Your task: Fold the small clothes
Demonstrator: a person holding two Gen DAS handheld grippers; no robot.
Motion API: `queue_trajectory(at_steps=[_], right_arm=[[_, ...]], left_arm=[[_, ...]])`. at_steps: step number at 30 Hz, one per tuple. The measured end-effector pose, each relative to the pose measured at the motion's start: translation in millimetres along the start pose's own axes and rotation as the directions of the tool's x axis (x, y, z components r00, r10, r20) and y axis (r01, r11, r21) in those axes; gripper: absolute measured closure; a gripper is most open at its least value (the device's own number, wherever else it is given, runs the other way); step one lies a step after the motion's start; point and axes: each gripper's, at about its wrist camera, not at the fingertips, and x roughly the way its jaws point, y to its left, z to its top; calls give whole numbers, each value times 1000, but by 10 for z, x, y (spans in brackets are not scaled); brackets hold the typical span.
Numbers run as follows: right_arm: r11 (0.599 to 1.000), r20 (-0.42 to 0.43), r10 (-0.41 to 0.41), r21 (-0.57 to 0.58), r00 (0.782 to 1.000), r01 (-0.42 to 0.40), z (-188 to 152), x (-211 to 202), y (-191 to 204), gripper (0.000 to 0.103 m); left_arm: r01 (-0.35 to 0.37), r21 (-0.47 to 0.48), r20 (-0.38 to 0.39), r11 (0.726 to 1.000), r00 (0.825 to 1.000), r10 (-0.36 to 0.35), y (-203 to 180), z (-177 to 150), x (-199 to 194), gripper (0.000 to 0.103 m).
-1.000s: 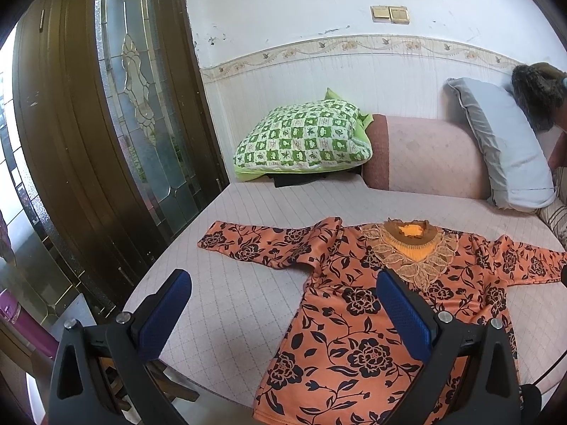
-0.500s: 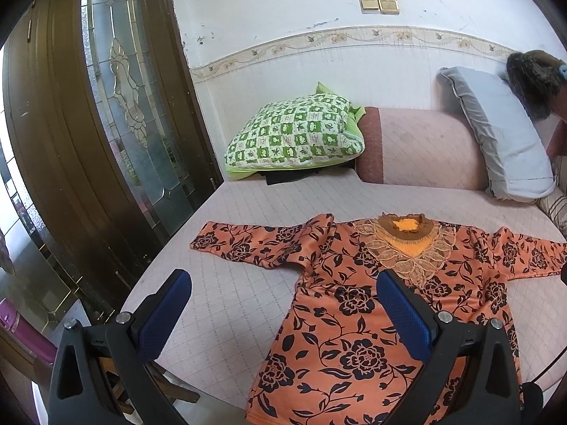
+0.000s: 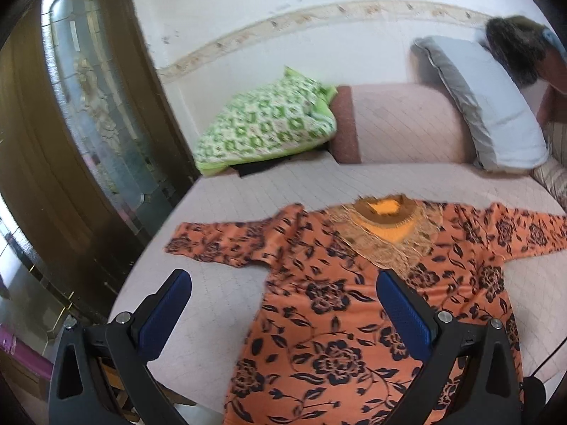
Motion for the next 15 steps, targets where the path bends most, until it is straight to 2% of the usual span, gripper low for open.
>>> queue_trajectory(at_steps=[2,4,5,8,10,11,13,15], right_arm=[[999,-12,-19,28,1000,19,14,94,-193,0],[997,-33,-39,73,999,41,31,223,-477,0],[994,-41,-42,99,998,46,33,283,-630,0],[971,-96,-46,229,994,67,2,530,-1272,0],[934,-127,-48,345,991,89,-51,700,-1768,0],[906,-139,-47,411,989,101,-86,786,-2040,0],[847,-147,-33,521,989,106,-139,937,-2523,0],[800,-129,-12,593,992,87,-137,1068,-2894,1]], left_arm=[[66,25,-68,997,996,-65,-156,-30,182,0],[124,27,-156,992,981,-118,-291,-101,384,0],[128,28,-202,991,972,-120,-375,-155,503,0],[89,92,-261,992,963,-62,-667,-335,742,0],[54,151,-292,987,956,-7,-903,-453,866,0],[58,171,-301,984,954,-4,-983,-508,895,0],[95,202,-321,975,947,-26,-1151,-592,942,0],[161,209,-351,965,933,-80,-1270,-658,979,0]])
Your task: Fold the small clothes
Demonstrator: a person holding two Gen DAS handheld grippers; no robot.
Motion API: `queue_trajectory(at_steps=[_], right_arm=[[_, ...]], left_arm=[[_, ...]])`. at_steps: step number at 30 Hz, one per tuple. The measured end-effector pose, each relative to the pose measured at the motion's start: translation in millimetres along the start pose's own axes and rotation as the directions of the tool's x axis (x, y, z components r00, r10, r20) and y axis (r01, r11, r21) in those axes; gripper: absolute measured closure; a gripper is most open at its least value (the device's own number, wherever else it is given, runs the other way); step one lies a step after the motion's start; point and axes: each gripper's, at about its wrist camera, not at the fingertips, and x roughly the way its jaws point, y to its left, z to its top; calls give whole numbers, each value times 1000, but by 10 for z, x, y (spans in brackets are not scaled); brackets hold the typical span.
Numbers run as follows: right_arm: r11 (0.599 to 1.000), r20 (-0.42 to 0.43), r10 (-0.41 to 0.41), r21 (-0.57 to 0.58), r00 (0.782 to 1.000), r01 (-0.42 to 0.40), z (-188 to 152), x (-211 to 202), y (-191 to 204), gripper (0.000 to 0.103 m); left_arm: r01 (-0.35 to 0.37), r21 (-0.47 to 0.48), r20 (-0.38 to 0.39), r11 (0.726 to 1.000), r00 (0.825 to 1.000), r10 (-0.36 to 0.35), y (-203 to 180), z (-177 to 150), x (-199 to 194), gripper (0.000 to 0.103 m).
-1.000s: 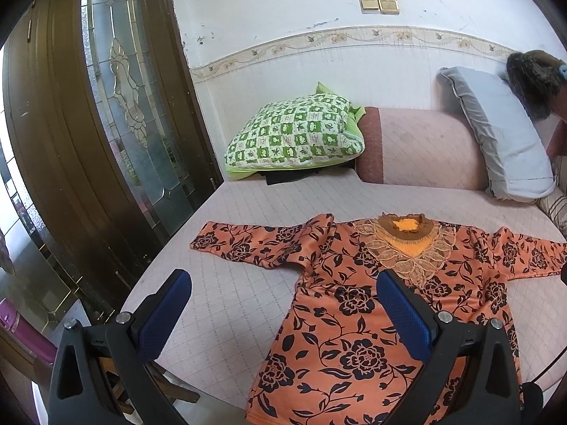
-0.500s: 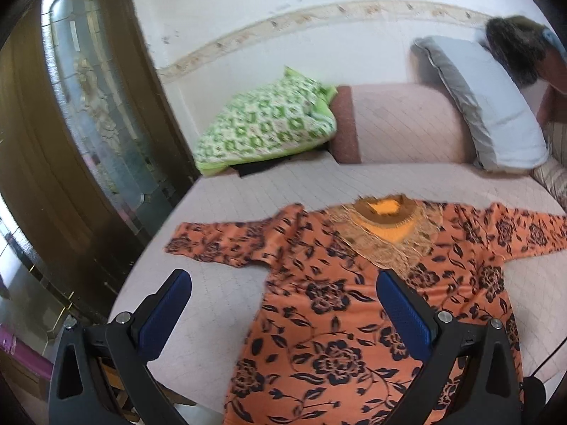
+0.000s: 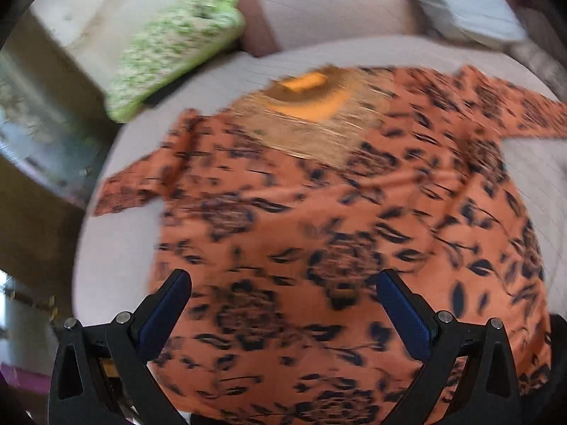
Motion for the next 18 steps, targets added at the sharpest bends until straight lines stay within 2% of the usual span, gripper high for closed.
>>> queue_trajectory(at_steps=[3,5,8,10,11,13,15,16,17,18], right_arm=[[996,32,61,70,998,-63,427,242,-279,5],[989,19,100,110,995,-101,660,449,-367,11],[973,16,138,183,990,-139,877,709,-416,13],[974,32,125,188,992,-128,1030,815,-352,14],[975,31,110,189,993,-114,1088,871,-319,18],[980,33,65,186,997,-70,1205,998,-251,20],[987,54,19,157,998,-27,1316,1086,-185,33],[991,60,-8,135,998,0,1355,1120,-144,57],[992,55,-29,123,998,22,1395,1160,-147,85],[991,37,-39,127,999,34,1407,1203,-149,90]], left_arm=[[96,42,-50,994,994,-94,-182,28,143,0],[161,27,-91,987,983,-158,-237,39,225,0],[221,-6,-120,975,968,-220,-271,58,316,0],[259,-37,-121,965,957,-262,-260,91,329,0],[274,-51,-122,960,953,-278,-268,108,325,0],[318,-78,-125,945,937,-326,-246,145,339,0],[379,-97,-126,920,913,-389,-228,162,346,0],[415,-103,-126,904,896,-426,-218,156,346,0],[433,-104,-128,896,887,-443,-210,152,354,0],[448,-101,-132,888,879,-458,-196,142,365,0]])
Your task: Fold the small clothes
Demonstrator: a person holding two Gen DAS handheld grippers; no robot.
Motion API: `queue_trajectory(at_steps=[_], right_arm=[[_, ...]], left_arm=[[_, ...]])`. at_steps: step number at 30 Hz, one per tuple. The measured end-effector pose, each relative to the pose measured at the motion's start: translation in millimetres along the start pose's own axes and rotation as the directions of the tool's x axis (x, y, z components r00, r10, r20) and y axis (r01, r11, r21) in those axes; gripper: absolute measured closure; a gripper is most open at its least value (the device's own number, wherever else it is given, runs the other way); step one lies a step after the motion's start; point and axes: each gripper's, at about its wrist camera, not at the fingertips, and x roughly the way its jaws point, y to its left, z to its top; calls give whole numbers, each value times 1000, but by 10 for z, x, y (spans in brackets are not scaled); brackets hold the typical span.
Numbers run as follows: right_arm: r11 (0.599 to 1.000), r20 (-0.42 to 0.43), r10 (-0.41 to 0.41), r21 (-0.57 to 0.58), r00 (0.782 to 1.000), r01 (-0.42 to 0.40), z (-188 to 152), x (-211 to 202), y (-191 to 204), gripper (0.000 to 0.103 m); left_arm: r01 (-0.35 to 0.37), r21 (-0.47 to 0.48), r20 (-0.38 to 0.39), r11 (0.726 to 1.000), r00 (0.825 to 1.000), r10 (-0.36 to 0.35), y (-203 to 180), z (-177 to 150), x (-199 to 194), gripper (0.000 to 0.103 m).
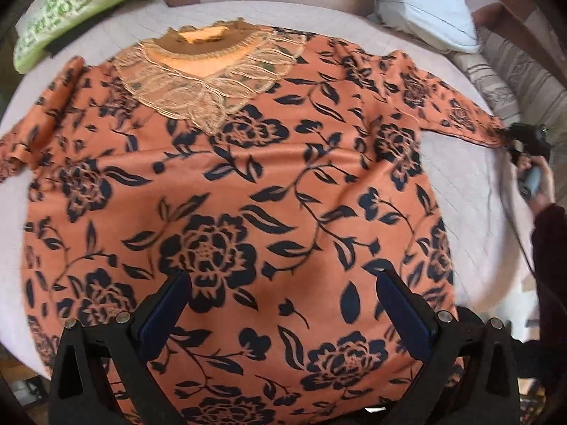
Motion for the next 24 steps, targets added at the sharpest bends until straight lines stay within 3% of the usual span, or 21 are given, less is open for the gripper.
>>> queue_trajectory(at_steps=[2,5,9,13,15,19,24], right_arm=[[1000,10,-1,8,1000,1,-34,-19,24,93],[996,46,56,-70,997,-53,-164,-182,225,95],[966,4,217,-146,976,-214,-501,-470,738,95],[901,-119,386,-163,915,-401,-1027,-647,1383,95],[860,-205,450,-163,869,-483,-1414,-651,1766,95],[808,-346,508,-126,789,-576,-2212,-526,2410,95],[790,-477,493,-105,727,-604,-3364,-210,3116,95]], left_arm=[[18,2,2,1000,1000,-18,64,-28,-12,0],[10,-26,36,1000,999,-9,232,-47,-108,0],[-27,-105,68,994,997,35,658,-43,-244,0],[-38,-207,81,978,995,56,1129,-173,-364,0],[-38,-262,82,964,995,62,1387,-275,-416,0],[-40,-349,121,936,989,87,1820,-502,-561,0],[-51,-426,149,903,981,126,2297,-785,-762,0]])
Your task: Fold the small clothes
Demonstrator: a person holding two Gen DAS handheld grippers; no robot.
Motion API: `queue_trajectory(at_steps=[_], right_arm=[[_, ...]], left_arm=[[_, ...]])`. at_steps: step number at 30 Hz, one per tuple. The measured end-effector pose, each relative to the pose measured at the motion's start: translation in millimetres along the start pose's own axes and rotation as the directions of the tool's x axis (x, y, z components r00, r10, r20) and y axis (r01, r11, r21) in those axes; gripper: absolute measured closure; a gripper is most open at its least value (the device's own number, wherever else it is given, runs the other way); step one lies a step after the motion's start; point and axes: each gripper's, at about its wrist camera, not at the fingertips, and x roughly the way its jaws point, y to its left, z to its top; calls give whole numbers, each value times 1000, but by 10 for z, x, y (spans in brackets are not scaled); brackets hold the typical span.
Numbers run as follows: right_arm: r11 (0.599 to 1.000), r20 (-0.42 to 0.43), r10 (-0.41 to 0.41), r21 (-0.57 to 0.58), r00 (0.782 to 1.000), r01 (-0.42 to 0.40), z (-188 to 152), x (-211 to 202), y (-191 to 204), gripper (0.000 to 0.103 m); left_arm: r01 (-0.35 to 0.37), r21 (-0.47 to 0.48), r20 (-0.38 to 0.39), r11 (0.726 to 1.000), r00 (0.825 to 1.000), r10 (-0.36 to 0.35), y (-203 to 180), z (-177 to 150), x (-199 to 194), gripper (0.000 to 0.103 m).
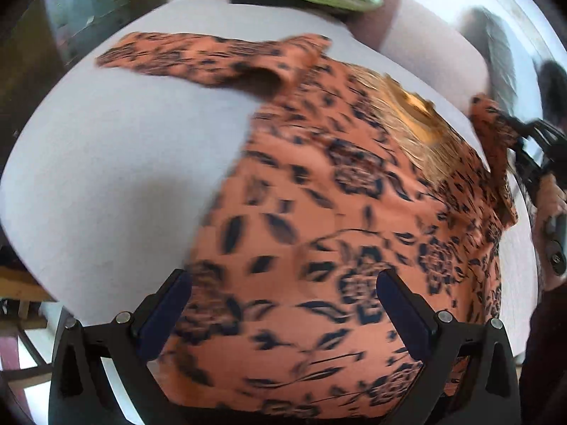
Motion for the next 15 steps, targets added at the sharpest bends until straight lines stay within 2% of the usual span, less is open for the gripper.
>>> queue_trajectory(at_steps=[4,7,9,10,11,15], right_arm=[[999,-64,-46,-28,997,44,-454,911,293,95],[992,-149,-114,-71,982,104,-763,1436,471,88],[979,-214,-187,-116,959,165,-942,1728,595,64],[976,-245,-198,-136,949,169,-1029,1830,648,27],[977,-262,-189,-146,946,155,-1090,1855,659,13],[964,-300,-114,-265,947,32,-1200,1779,862,13]], left_arm=[[-9,-50,19,999,1000,10,324,-44,-91,0],[-3,-90,18,996,1000,5,499,-65,-96,0],[5,-113,14,994,1000,-4,558,-72,-83,0],[9,-124,14,992,1000,-8,562,-67,-55,0],[15,-132,15,991,1000,-14,577,-70,-52,0],[62,-163,18,985,998,-60,532,-45,-27,0]])
